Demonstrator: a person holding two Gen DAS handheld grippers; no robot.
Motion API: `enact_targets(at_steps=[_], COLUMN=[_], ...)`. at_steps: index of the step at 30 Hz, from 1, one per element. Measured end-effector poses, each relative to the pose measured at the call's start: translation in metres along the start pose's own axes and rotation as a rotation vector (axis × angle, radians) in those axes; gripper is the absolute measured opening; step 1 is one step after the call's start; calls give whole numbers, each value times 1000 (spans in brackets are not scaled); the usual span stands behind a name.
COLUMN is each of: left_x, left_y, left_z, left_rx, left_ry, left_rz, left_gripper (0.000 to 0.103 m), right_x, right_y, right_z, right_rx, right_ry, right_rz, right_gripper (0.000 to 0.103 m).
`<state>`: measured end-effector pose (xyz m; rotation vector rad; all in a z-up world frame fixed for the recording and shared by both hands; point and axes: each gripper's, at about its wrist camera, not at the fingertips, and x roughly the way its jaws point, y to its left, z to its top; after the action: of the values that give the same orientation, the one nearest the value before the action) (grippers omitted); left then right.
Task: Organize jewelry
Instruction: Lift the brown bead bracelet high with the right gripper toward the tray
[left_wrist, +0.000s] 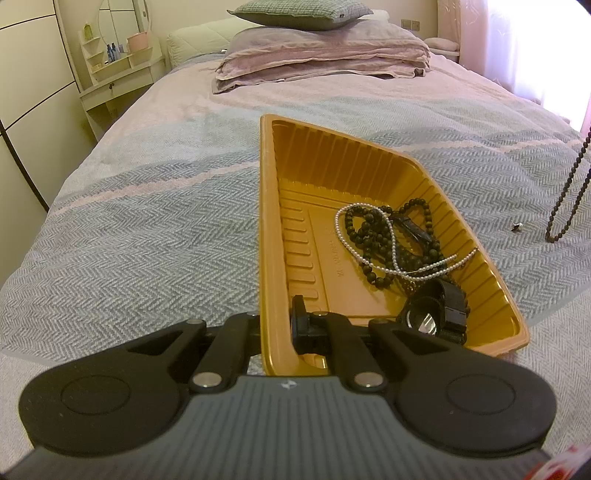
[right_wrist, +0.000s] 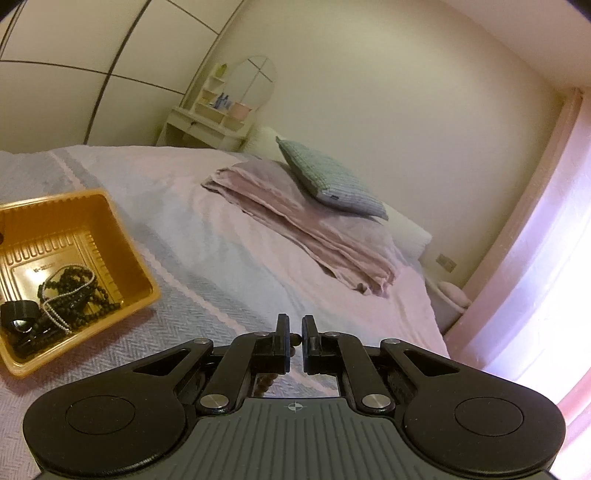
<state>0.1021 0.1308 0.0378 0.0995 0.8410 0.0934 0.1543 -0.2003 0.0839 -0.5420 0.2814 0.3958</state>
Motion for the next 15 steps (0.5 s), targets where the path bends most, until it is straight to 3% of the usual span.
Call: enact_targets(at_steps=[15], left_x=[0], left_y=[0], left_z=[-1], left_rx=[-2], left_ry=[0], left_rz=[-2], left_gripper=[4], right_x=[-3], right_y=[4], right_z=[15], right_rx=[-58], right_ry=[-19], right_rz=[16], right_gripper=[6])
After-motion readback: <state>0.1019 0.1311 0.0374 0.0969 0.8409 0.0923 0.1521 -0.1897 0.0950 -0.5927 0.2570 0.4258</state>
